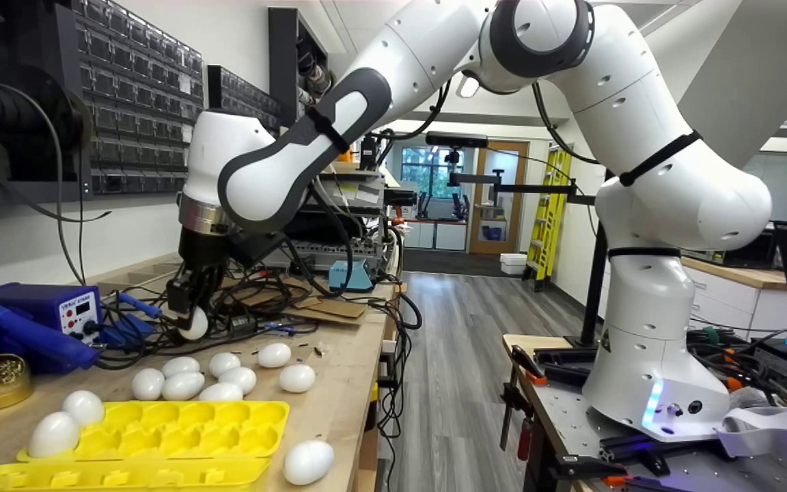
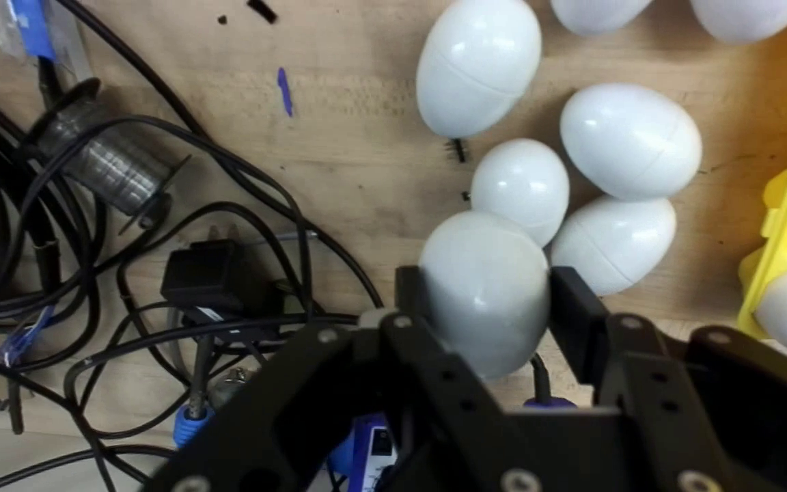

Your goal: Remove one egg from the carton box

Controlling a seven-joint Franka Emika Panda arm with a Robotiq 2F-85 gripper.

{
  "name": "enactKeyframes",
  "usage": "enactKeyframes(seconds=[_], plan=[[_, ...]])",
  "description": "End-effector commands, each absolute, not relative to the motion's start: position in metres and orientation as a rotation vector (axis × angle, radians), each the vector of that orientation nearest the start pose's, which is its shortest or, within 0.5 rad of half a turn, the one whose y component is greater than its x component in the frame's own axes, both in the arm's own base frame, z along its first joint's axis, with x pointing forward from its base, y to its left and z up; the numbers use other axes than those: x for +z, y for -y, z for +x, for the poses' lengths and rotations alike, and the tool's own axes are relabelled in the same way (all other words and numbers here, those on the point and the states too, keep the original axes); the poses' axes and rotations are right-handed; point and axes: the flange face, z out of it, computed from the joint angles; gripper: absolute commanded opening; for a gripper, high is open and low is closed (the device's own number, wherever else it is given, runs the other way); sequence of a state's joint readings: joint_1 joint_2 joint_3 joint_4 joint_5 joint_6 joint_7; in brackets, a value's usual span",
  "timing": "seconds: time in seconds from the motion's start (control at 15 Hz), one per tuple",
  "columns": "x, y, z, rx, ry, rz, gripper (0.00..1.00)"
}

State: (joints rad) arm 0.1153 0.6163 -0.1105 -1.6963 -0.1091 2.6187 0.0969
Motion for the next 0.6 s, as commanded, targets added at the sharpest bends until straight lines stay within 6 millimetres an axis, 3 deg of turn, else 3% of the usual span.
enactKeyframes(seconds=[0.0, 0.53], plan=[[0.262, -0.007, 0.701, -0.502, -0.011, -3.248, 0.23], [0.231, -0.003, 0.697, -0.46, -0.043, -3.258, 0.23]])
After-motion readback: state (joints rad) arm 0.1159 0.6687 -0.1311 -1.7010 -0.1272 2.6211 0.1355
